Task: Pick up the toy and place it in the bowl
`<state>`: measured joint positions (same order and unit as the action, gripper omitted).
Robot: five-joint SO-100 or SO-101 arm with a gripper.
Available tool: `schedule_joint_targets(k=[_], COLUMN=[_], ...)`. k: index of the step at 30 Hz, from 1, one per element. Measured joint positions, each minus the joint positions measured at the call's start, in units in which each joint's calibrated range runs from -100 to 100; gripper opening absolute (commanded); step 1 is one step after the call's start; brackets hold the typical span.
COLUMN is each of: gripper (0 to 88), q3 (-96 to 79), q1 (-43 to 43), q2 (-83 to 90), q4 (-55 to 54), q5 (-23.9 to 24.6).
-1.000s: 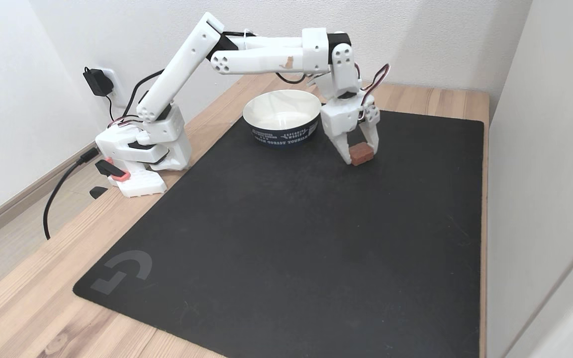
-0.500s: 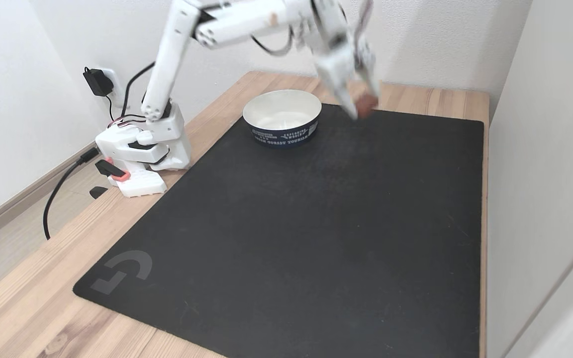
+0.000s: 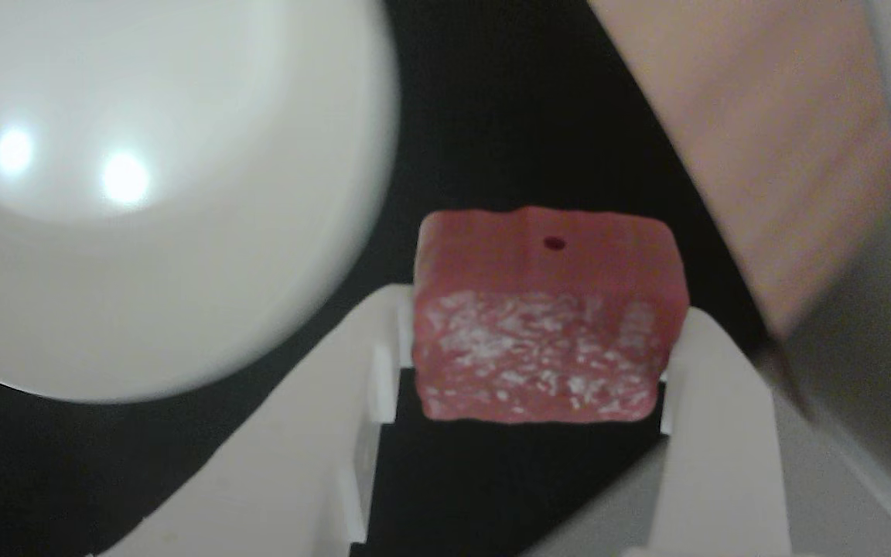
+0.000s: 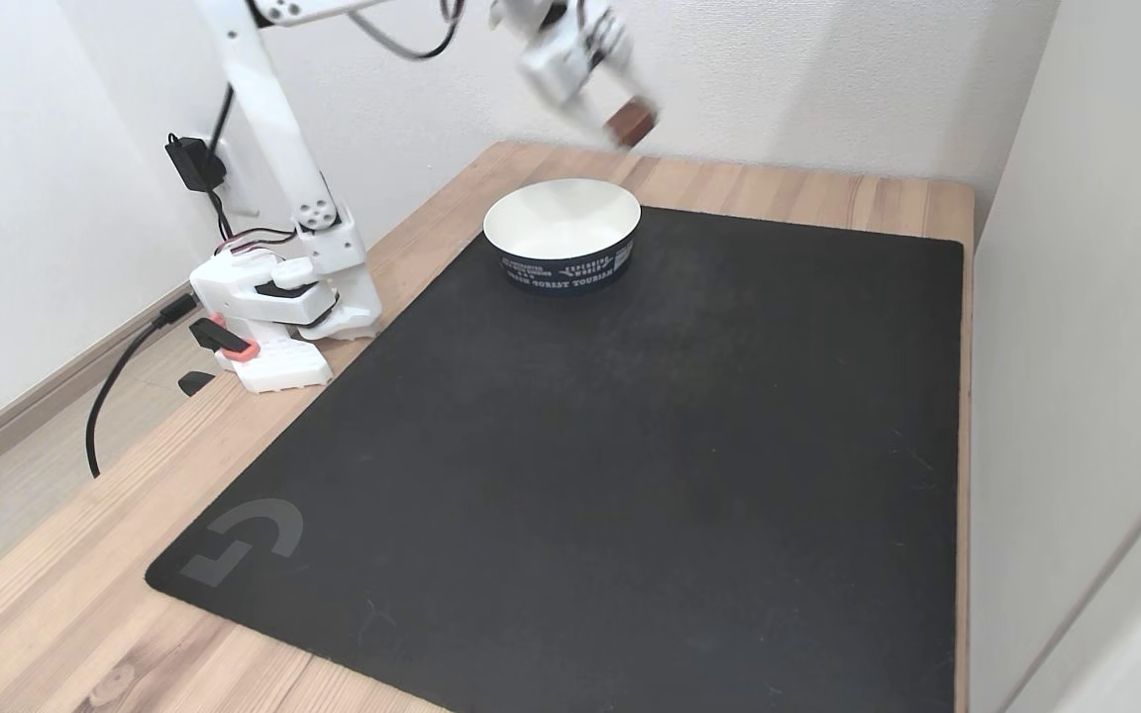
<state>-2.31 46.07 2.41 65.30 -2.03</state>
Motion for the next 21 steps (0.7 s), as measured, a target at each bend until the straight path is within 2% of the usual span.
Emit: schedule_joint_targets(k=[8, 19, 20, 21], gripper=[2.2, 2.6, 3.6, 8.6], q3=[-28.34, -40.34, -40.62, -40.91], q1=[0.75, 0.5, 0.58, 0.67], q2=[13.82, 16.4, 16.4, 16.49], q4=[-9.71, -13.0, -13.25, -13.34], q5=[2.42, 2.47, 2.47, 2.47])
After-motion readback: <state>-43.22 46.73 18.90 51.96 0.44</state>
